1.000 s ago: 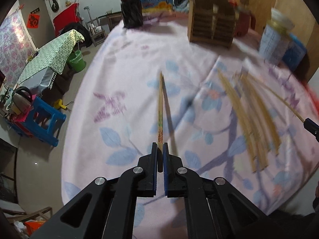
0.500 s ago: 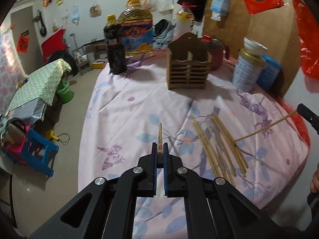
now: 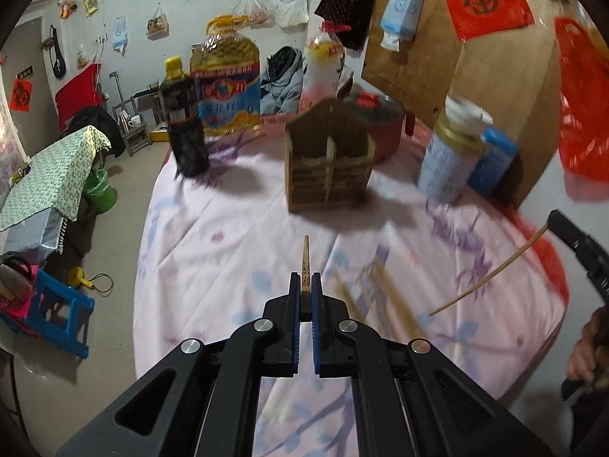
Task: Organize utensils
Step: 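Carry both chopsticks to the wooden holder and open both tools to drop them in, then move both open tools back over the chopstick row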
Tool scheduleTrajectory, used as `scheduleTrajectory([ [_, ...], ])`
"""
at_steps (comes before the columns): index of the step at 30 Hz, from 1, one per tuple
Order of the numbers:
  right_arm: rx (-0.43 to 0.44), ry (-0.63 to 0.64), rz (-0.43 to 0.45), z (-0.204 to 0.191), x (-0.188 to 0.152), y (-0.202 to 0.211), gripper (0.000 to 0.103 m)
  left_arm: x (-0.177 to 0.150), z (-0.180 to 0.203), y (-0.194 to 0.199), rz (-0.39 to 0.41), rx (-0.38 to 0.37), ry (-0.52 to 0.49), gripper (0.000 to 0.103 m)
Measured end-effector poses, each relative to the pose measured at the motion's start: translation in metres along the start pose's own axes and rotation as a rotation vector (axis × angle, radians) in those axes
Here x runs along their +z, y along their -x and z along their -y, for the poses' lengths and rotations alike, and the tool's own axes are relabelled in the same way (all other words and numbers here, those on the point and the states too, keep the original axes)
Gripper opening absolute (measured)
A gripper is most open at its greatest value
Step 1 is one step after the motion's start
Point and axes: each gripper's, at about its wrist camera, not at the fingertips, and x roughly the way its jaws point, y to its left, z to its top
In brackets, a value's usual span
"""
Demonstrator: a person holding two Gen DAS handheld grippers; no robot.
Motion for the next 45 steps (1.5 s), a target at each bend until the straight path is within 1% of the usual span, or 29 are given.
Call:
scheduleTrajectory([
  [4,0.06,0.009,0.051,0.006,0.048,-0.025,0.007,0.057,0.007,-0.005,0.005,-0.009,0.014,0.006],
  [6,0.08,0.025,0.076,0.006,0.072,-0.039,0.007,0.085,0.011,-0.01,0.0,-0.006,0.02,0.006],
  [8,0.086,0.047,0.101,0.004,0.092,-0.052,0.007,0.105,0.012,-0.015,-0.011,-0.005,0.024,0.006],
  [10,0.086,0.063,0.13,0.003,0.114,-0.064,0.007,0.126,0.014,-0.024,-0.037,-0.003,0.028,0.006],
  [11,0.088,0.063,0.143,0.004,0.124,-0.073,0.007,0.138,0.015,-0.033,-0.063,-0.001,0.032,0.006],
  [13,0.088,0.058,0.158,0.006,0.138,-0.088,0.007,0.15,0.014,-0.046,-0.1,0.005,0.044,0.006],
  [16,0.089,0.045,0.166,0.01,0.151,-0.113,0.007,0.165,0.014,-0.065,-0.127,0.042,0.045,0.006],
  [18,0.077,0.053,0.165,0.009,0.155,-0.131,0.007,0.173,0.014,-0.08,-0.146,0.051,0.052,0.006],
  [20,0.071,0.061,0.146,0.007,0.152,-0.153,0.007,0.177,0.012,-0.093,-0.156,0.061,0.058,0.006],
  [21,0.071,0.066,0.115,0.007,0.148,-0.169,0.007,0.178,0.011,-0.099,-0.159,0.072,0.062,0.006],
  [22,0.063,0.069,0.084,0.006,0.146,-0.182,0.009,0.179,0.009,-0.107,-0.16,0.081,0.079,0.014],
  [23,0.048,0.068,0.047,0.006,0.142,-0.193,0.012,0.179,0.007,-0.112,-0.164,0.08,0.095,0.038],
  [24,0.045,0.055,0.013,0.008,0.138,-0.199,0.012,0.177,0.002,-0.116,-0.169,0.08,0.123,0.051],
  [25,0.065,0.036,0.015,0.011,0.134,-0.195,0.014,0.176,-0.003,-0.118,-0.17,0.076,0.158,0.062],
  [27,0.063,0.035,0.054,0.012,0.129,-0.181,0.019,0.172,-0.011,-0.115,-0.162,0.036,0.183,0.062],
  [29,0.029,0.052,0.081,0.013,0.124,-0.165,0.032,0.168,-0.017,-0.107,-0.139,0.046,0.177,0.064],
  [33,-0.004,0.022,0.075,0.02,0.111,-0.141,0.036,0.153,-0.026,-0.094,-0.1,0.081,0.158,0.071],
  [34,-0.012,0.004,0.066,0.023,0.105,-0.137,0.038,0.143,-0.03,-0.091,-0.098,0.091,0.154,0.072],
  [36,-0.031,-0.039,0.043,0.029,0.089,-0.126,0.039,0.128,-0.034,-0.09,-0.105,0.101,0.152,0.074],
  [39,-0.059,-0.095,-0.012,0.033,0.058,-0.116,0.039,0.091,-0.043,-0.093,-0.142,0.116,0.159,0.076],
  [44,-0.087,-0.179,-0.099,0.032,0.001,-0.096,0.039,0.019,-0.058,-0.101,-0.246,0.094,0.214,0.076],
  [45,-0.096,-0.186,-0.127,0.029,-0.016,-0.089,0.039,0.005,-0.059,-0.102,-0.267,0.089,0.218,0.076],
])
